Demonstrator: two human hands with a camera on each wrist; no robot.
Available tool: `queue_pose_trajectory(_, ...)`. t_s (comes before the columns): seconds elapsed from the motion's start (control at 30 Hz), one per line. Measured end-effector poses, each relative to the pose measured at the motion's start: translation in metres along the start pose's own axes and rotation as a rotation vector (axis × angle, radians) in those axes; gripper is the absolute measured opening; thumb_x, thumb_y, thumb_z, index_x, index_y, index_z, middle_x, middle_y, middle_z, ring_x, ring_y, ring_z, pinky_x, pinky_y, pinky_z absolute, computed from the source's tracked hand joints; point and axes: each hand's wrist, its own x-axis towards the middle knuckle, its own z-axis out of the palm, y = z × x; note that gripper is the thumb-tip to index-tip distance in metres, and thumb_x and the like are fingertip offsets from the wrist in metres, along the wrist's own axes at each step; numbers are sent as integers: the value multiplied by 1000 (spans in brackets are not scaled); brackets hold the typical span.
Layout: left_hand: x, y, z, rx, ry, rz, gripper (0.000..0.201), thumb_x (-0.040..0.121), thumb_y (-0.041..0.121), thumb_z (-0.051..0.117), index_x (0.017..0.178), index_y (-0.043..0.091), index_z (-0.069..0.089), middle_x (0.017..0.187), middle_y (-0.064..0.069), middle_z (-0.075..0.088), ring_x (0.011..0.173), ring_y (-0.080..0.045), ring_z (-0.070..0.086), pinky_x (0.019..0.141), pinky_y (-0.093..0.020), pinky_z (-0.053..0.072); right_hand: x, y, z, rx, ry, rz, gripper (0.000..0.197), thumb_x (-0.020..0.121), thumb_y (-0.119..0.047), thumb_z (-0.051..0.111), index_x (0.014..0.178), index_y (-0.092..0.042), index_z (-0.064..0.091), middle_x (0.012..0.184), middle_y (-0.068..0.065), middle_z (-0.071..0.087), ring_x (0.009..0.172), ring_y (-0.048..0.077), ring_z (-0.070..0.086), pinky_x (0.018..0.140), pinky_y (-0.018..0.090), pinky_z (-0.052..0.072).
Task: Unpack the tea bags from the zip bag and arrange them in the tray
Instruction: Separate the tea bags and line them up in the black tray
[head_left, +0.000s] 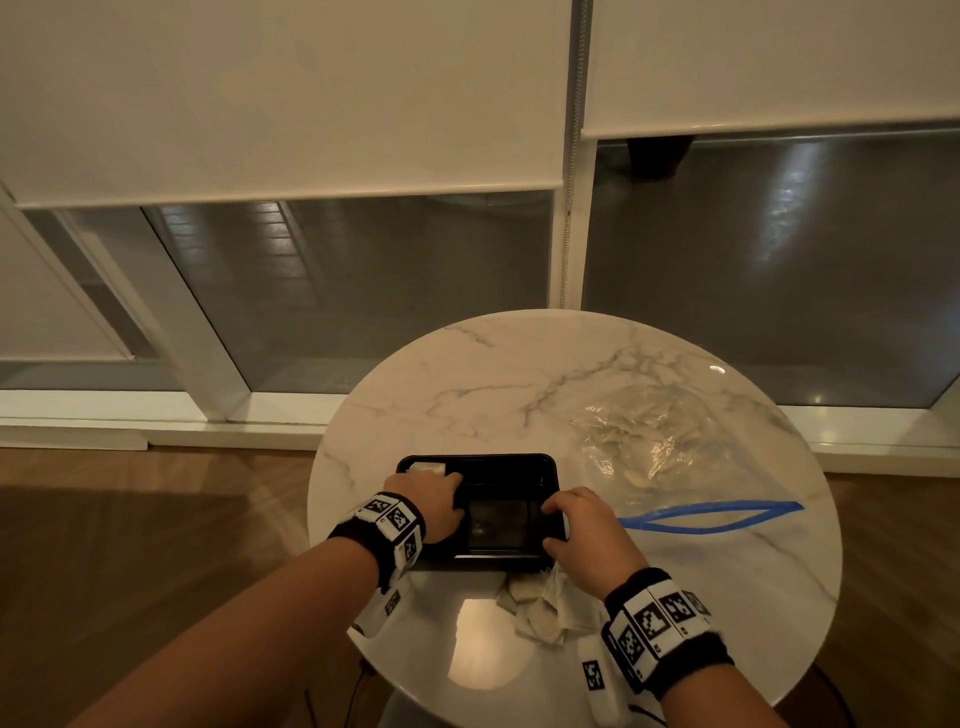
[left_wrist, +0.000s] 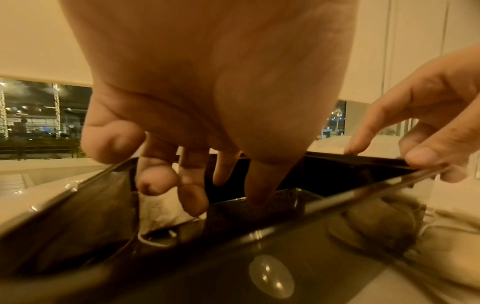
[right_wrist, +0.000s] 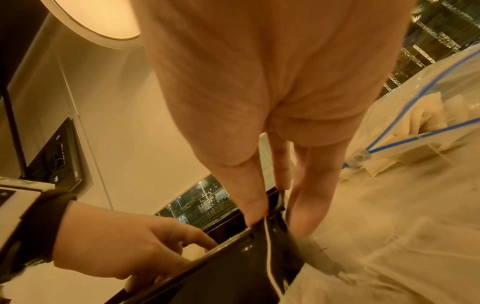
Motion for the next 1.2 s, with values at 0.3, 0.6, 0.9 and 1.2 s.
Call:
queue_pose_trajectory(0.3, -49, 46, -41, -505, 155, 171, 26, 96, 46, 57, 110, 29, 70, 88, 12, 68, 80, -8, 63, 73, -32, 55, -8, 29, -24, 301, 90, 216, 20, 96, -19, 59, 86, -7, 72, 85, 10, 75, 70, 18, 72, 61, 28, 58)
queue_pose_trajectory(0.6, -57, 108, -44, -625, 84, 258, 23, 86, 42, 74, 82, 21, 80, 71, 12, 71, 68, -2, 66, 67, -29, 59, -20, 72, -21, 23, -69, 272, 17, 89, -25, 67, 88, -12, 79, 85, 0, 76, 86, 12, 70, 79, 27, 54)
queue_pose_trajectory(0.9, -46, 108, -28, -362, 137, 84, 24, 80, 33, 76, 103, 29, 73, 97, 8, 72, 92, -16, 67, 76, -32, 56, -15, 79, -2, 10, -86, 320, 68, 81, -31, 77, 142, -16, 51, 146, 8, 41, 131, 25, 50, 111, 34, 42)
queue_pose_trajectory(1.2, -39, 112, -9, -380, 118, 135, 24, 92, 24, 64, 112, 32, 74, 109, 7, 74, 104, -19, 67, 92, -41, 55, -13, 74, 9, -80, -101, 329, 36, 85, -37, 72, 118, -32, 58, 128, 3, 37, 116, 27, 51, 106, 34, 44)
